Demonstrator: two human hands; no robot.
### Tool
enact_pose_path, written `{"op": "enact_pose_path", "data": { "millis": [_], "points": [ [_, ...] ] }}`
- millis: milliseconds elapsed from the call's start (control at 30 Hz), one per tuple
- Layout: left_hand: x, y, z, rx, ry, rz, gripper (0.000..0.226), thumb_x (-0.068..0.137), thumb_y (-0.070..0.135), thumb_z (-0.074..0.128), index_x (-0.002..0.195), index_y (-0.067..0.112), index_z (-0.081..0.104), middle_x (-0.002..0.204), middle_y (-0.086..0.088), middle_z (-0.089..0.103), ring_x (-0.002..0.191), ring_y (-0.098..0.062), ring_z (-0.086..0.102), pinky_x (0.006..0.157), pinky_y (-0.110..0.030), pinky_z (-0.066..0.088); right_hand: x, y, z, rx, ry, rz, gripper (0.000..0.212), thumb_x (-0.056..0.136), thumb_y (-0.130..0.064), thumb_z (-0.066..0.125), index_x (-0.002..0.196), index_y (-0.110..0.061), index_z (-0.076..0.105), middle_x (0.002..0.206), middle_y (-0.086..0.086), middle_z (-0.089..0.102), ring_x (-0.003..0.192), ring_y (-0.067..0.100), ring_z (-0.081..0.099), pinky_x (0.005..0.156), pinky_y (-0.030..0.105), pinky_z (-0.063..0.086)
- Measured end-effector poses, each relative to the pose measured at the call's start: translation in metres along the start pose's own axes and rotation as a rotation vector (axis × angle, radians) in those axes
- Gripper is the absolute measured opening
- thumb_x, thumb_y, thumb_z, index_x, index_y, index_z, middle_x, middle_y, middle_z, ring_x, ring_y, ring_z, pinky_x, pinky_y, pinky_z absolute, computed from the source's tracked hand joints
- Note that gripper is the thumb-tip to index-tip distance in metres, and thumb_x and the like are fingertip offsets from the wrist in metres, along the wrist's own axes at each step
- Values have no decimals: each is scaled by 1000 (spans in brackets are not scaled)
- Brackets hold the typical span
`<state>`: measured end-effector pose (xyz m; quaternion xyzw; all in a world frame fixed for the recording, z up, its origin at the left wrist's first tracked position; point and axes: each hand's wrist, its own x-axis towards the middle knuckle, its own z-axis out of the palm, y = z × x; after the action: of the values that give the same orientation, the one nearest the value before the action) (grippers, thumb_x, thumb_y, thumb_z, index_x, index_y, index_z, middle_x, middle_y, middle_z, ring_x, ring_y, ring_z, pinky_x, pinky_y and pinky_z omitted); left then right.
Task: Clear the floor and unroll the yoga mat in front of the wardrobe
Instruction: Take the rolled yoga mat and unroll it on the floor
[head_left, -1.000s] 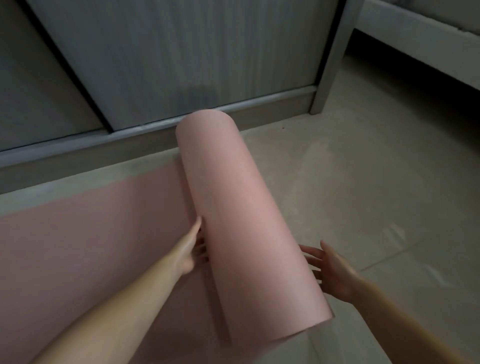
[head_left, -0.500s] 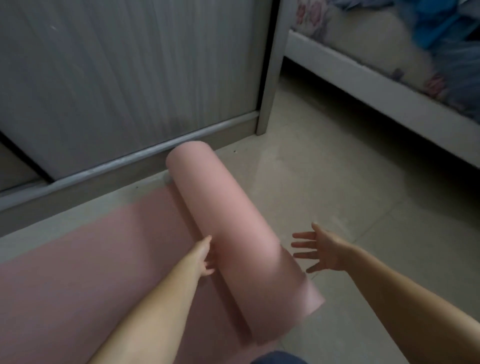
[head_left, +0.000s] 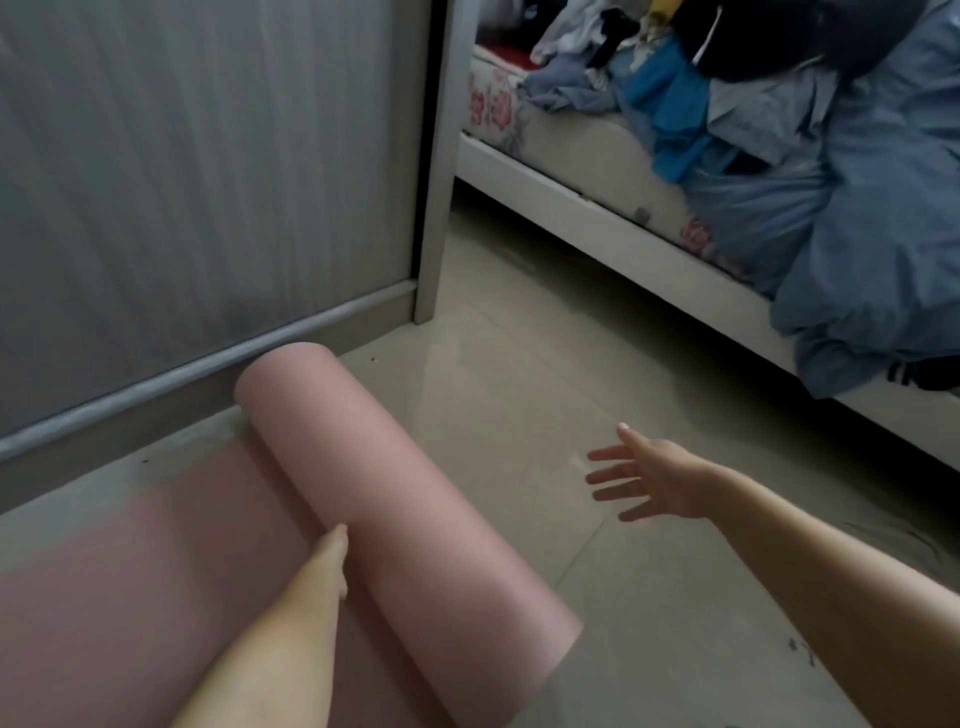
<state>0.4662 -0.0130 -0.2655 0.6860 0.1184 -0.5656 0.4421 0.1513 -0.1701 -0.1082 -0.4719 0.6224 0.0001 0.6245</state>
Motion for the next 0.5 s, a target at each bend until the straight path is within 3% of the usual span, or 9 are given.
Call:
{"op": "enact_pose_path", "data": {
  "millis": [67, 100, 167, 267, 333, 367, 433, 467, 500],
  "points": [
    [12, -9, 8, -49, -19, 17, 50, 95, 38, 42, 136, 11, 53, 139, -8, 55, 128, -27, 51, 107, -40, 36, 21, 15, 6, 13, -15, 13, 64, 99, -56, 14, 132, -18, 52, 121, 9, 63, 111, 29, 59, 91, 42, 45],
    [15, -14, 15, -76, -52, 19, 42, 93, 38, 42, 124, 17, 61, 122, -8, 64, 110, -27, 60, 93, -37, 46, 31, 24, 9, 3, -30, 34, 64, 99, -56, 13, 133, -17, 52, 123, 10, 62, 113, 29, 58, 94, 43, 43],
    [15, -18, 28, -144, -97, 24, 28, 92, 39, 39, 88, 23, 62, 89, 1, 58, 73, -17, 54, 73, -27, 40, 47, 38, 14, -44, -62, 69, 66, 98, -56, 12, 136, -17, 50, 129, 11, 59, 114, 29, 56, 98, 45, 42],
    [27, -25, 65, -179, -102, 47, 36, 94, 46, 39, 72, 22, 53, 79, 1, 54, 69, -14, 48, 80, -33, 29, 72, 44, 3, -122, -106, 86, 66, 98, -57, 13, 140, -18, 46, 139, 12, 52, 122, 31, 52, 98, 48, 44],
    [27, -28, 93, -153, -156, 62, 35, 93, 51, 43, 81, 21, 57, 85, -1, 57, 77, -16, 52, 85, -34, 32, 88, 44, -11, -139, -131, 87, 65, 98, -57, 15, 142, -19, 43, 143, 13, 48, 129, 32, 48, 98, 52, 44],
    [26, -27, 107, -132, -173, 75, 33, 92, 50, 46, 96, 21, 60, 100, -3, 60, 94, -20, 56, 92, -37, 35, 96, 44, -18, -136, -143, 87, 64, 98, -57, 16, 142, -19, 43, 144, 13, 46, 131, 33, 46, 98, 54, 44],
    [27, -27, 136, -115, -145, 96, 37, 95, 38, 50, 129, 23, 51, 139, -3, 49, 133, -27, 42, 107, -49, 29, 114, 45, -33, -148, -164, 95, 63, 97, -57, 20, 141, -19, 44, 146, 12, 44, 136, 32, 40, 99, 58, 43],
    [30, -26, 148, -143, -149, 116, 35, 96, 30, 50, 130, 26, 49, 145, -2, 44, 134, -28, 41, 106, -52, 29, 124, 45, -41, -148, -166, 98, 63, 97, -57, 21, 141, -19, 45, 147, 11, 43, 138, 32, 37, 99, 60, 43],
    [31, -24, 158, -188, -169, 135, 26, 96, 23, 49, 122, 27, 52, 139, -2, 47, 120, -27, 51, 98, -49, 35, 135, 45, -49, -144, -171, 101, 63, 97, -58, 22, 140, -19, 46, 148, 11, 42, 139, 32, 34, 99, 61, 43]
  ]
}}
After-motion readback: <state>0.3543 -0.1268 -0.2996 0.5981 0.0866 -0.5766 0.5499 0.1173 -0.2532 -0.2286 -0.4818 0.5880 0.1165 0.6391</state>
